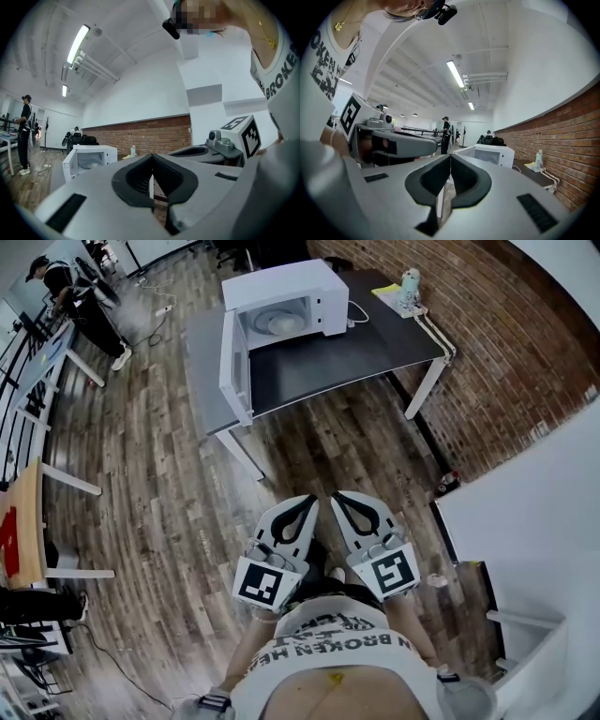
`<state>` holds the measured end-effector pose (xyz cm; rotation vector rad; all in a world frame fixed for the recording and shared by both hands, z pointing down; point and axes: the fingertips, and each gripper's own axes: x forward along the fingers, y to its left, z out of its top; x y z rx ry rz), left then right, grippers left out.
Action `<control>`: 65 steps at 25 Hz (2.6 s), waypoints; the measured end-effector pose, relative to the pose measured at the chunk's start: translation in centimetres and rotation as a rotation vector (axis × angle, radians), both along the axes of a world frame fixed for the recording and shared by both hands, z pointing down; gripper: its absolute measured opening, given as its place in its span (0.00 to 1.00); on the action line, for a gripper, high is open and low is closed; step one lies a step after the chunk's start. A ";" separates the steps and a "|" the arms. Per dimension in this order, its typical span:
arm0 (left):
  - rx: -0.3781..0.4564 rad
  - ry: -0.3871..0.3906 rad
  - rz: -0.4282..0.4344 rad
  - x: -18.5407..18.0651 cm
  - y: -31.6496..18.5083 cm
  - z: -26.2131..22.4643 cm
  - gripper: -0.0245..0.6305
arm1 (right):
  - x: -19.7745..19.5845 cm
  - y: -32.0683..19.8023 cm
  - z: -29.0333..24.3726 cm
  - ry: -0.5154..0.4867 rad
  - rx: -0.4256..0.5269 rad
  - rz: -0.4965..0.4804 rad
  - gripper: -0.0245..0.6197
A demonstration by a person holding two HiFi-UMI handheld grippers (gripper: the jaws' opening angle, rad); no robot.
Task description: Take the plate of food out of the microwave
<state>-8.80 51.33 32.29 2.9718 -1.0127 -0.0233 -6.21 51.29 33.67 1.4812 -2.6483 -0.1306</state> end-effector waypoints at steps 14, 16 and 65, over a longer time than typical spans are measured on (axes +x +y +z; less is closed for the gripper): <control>0.036 0.021 0.163 1.8 -13.4 -0.7 0.05 | 1.2 -12.6 -0.3 0.012 0.010 0.121 0.05; 0.031 0.023 0.162 1.5 -14.5 -0.6 0.05 | 1.0 -13.8 -0.3 0.021 0.010 0.123 0.05; -0.034 -0.039 -0.025 8.4 -39.3 0.4 0.05 | 6.7 -40.2 0.2 0.005 -0.032 -0.119 0.05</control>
